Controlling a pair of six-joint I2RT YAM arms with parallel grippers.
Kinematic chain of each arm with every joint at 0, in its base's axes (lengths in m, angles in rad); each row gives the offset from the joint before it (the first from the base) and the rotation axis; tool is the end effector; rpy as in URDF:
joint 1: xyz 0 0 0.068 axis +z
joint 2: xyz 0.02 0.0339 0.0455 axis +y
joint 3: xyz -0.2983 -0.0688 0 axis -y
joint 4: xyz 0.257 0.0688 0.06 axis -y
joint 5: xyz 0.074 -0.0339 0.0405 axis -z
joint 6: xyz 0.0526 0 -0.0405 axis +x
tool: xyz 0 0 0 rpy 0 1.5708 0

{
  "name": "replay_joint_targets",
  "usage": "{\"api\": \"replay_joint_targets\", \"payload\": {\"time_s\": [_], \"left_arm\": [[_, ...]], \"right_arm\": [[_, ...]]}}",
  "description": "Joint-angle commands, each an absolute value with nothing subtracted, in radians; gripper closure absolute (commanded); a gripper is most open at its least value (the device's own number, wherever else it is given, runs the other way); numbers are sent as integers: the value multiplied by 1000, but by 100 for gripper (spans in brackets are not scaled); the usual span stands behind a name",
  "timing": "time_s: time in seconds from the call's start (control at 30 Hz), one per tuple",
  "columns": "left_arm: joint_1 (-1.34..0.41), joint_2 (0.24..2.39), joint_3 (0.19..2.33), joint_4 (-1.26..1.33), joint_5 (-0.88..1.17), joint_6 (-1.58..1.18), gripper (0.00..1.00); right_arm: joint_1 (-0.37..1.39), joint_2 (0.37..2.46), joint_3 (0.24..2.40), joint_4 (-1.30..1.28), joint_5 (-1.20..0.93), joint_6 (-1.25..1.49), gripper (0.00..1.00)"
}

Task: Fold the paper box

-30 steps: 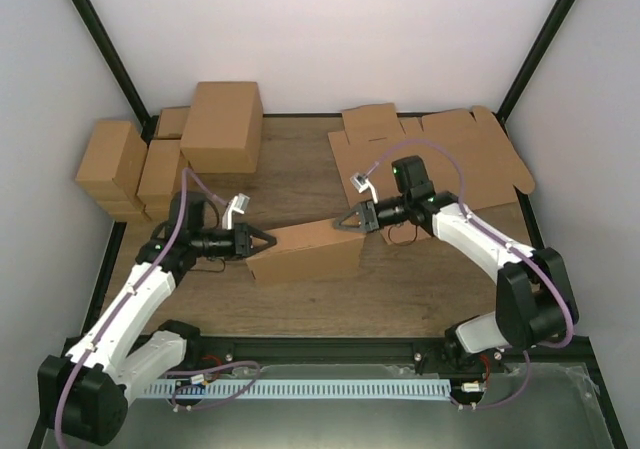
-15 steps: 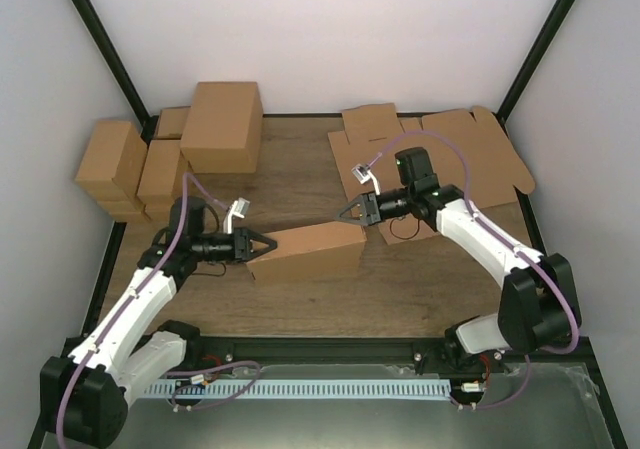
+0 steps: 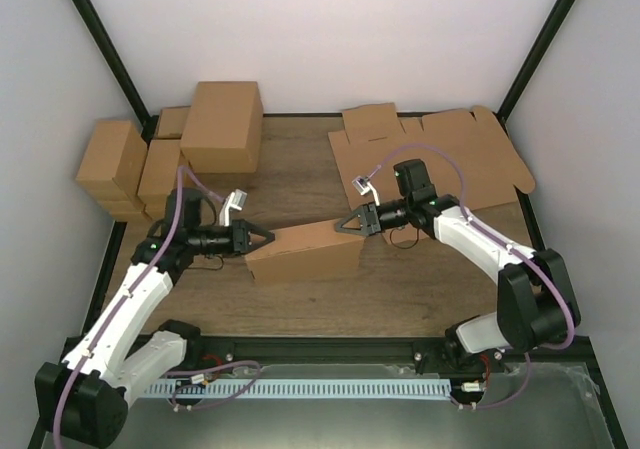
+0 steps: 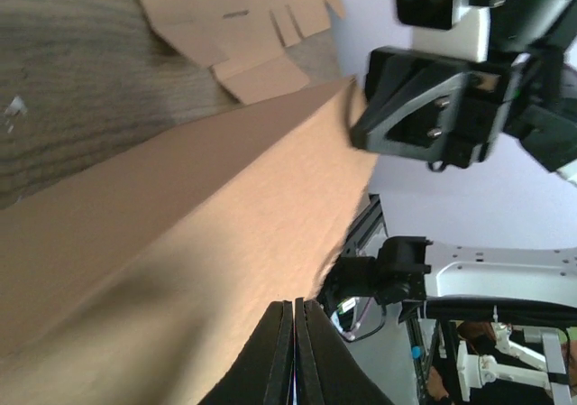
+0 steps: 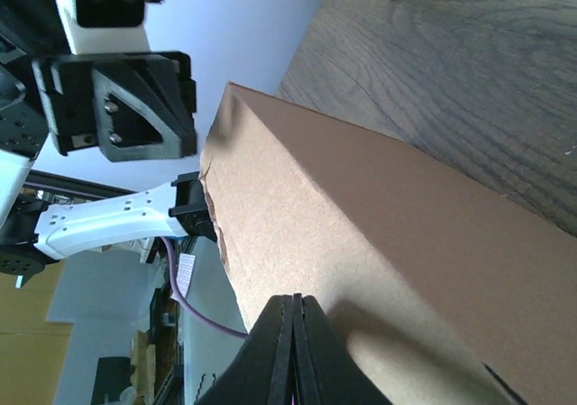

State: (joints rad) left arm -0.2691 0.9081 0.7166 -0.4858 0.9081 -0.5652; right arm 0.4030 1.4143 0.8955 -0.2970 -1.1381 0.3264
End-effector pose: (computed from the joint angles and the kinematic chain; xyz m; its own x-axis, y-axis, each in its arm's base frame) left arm 0.1655 -0.0886 0.2920 -0.9150 -0.0895 -0.3935 0.3147 0.4522 -0.8346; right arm 0.2501 0.1585 0.2629 -0.8708 -0.2251 -0.4371 -0.4830 0.2258 0.8460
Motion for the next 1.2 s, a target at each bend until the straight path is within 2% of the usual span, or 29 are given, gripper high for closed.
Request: {"api": "replay_joint_targets", "payload": {"time_s": [0.0, 0.17, 0.4, 0.5, 0.6, 0.63, 0.8, 0.97, 1.17], "left_arm": [[-272, 889, 638, -533, 896, -564, 96], [-274, 810, 594, -636, 909, -594, 96], [-278, 649, 724, -711, 1011, -754, 95], [-277, 663, 852, -736, 995, -753, 79], [-278, 713, 928, -783, 926, -705, 67], [-277, 726, 924, -804, 886, -668, 64], [-276, 728, 758, -762, 730, -689, 32], [-275, 678, 643, -694, 554, -770, 2], [-274, 580, 489, -609, 519, -830, 0]], "right_arm": [[410, 1406, 865, -369, -1021, 287, 99], [410, 1315, 807, -440, -968, 284, 99], [447, 1169, 669, -545, -891, 353, 98], [472, 1110, 608, -559, -862, 405, 97], [493, 1079, 555, -538, -841, 450, 83], [497, 1079, 540, -515, -834, 463, 82], [502, 1189, 555, -306, -712, 543, 80], [502, 1366, 700, -190, -640, 522, 65], [484, 1379, 813, -269, -618, 387, 48]]}}
